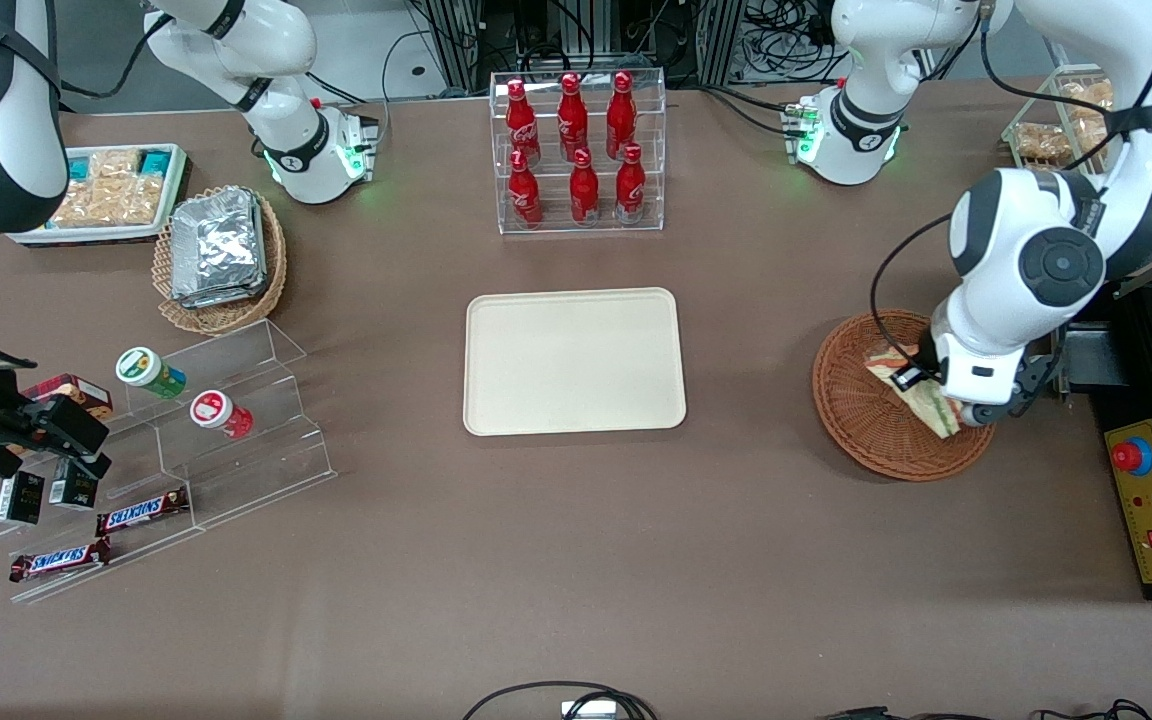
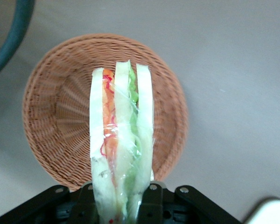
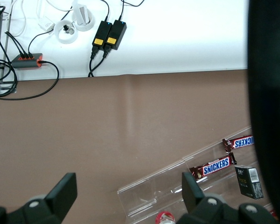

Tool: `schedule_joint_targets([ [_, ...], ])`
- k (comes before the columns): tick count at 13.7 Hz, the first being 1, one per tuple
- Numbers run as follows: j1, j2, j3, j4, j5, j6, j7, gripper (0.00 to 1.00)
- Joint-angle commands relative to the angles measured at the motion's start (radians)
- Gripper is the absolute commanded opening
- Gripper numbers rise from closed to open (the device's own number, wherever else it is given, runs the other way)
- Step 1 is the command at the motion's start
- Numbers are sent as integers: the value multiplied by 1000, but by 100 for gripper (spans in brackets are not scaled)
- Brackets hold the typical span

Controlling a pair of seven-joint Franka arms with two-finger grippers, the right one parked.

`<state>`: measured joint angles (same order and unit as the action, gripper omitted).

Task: Place sandwich from basket to tray
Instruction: 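Lift the sandwich and carry it toward the cream tray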

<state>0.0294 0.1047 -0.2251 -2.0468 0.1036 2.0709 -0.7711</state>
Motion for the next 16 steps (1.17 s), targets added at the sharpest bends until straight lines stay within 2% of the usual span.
schedule_joint_targets([
  [1,0,18,-97,40,15,-34,7,0],
  [6,-2,49,-293,50,31,-20,3,0],
  [8,-2,88,-382,65,106,-20,-33,0],
  [11,-3,173,-468,77,197,1,-83,0],
  [15,-8,288,-542,74,294,83,-129,0],
  [16,-53,306,-542,77,318,92,-140,0],
])
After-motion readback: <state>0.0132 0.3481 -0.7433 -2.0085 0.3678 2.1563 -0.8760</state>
